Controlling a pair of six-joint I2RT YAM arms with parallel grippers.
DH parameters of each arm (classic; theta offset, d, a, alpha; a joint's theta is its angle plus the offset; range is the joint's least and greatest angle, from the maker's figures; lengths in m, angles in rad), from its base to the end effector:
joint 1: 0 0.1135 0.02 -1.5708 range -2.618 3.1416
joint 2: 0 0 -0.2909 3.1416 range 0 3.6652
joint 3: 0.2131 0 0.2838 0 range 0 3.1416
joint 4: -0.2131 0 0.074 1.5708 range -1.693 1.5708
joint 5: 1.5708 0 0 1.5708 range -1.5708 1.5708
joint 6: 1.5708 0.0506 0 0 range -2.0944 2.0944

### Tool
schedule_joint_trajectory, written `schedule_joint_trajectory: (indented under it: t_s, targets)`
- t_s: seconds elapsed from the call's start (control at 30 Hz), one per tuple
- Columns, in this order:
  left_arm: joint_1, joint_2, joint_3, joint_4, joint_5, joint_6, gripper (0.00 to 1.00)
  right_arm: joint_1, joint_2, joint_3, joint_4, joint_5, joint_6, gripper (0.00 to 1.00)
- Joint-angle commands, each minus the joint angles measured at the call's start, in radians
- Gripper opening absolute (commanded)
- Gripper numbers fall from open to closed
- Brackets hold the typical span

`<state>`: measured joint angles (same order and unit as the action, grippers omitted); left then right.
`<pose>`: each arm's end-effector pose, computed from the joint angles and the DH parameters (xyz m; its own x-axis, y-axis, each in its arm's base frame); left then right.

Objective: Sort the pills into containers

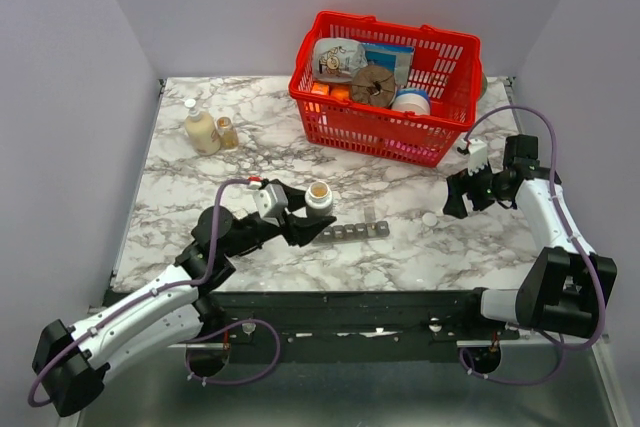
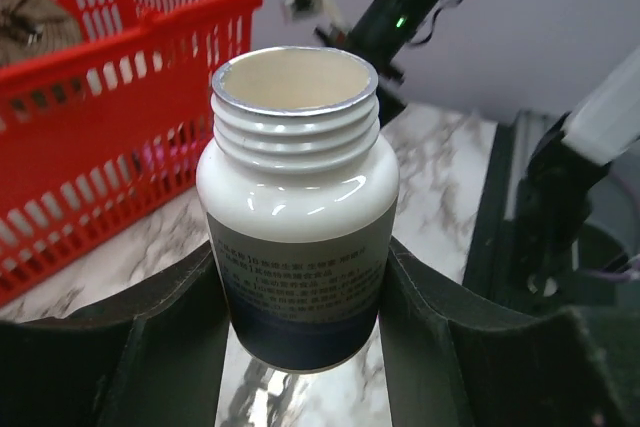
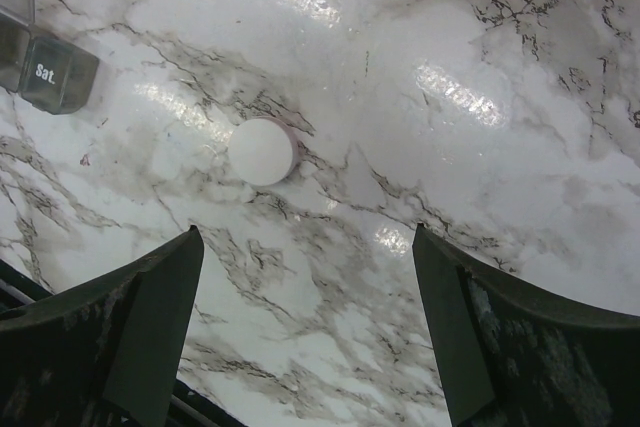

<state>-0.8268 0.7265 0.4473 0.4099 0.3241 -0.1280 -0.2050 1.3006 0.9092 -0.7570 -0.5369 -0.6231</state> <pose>0.1281 -0.1630 0.3039 -0.0288 -0.1474 -0.9887 0.9151 0.3941 -0.0854 0.2694 -0.0296 0.2364 -0.7075 -0.3651 -0.6051 -0.5458 0.8262 0.1396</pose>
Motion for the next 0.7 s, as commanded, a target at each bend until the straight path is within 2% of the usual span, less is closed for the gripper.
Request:
schedule_joint_trajectory:
  t_s: [0.0,0.07,0.17,0.2,0.27,0.4,0.67]
  targets:
    - [0.031,0.007,0.023,0.186,0.236,-0.164,0.0,-0.008,0.011,0.002,-0.011,-0.021,-0.013,0.94]
    - [0.035,0.037,0.05,0.115,0.247,-0.089,0.0,-0.008,0.011,0.0,-0.011,-0.023,-0.013,0.94]
    - [0.038,0.125,0.137,-0.105,0.244,0.066,0.0,-0.008,0.012,0.0,-0.01,-0.02,-0.015,0.94]
    - [0.037,0.152,0.16,-0.237,0.239,0.112,0.0,-0.008,0.014,-0.001,-0.011,-0.02,-0.015,0.94]
    - [0.037,0.237,0.217,-0.342,0.224,0.238,0.0,-0.008,0.014,-0.001,-0.011,-0.018,-0.015,0.94]
    - [0.034,0.391,0.329,-0.612,0.161,0.362,0.0,-0.008,0.019,0.0,-0.018,-0.02,-0.021,0.94]
    - [-0.044,0.657,0.519,-0.871,0.004,0.505,0.0,-0.008,0.011,0.002,-0.028,-0.031,-0.03,0.94]
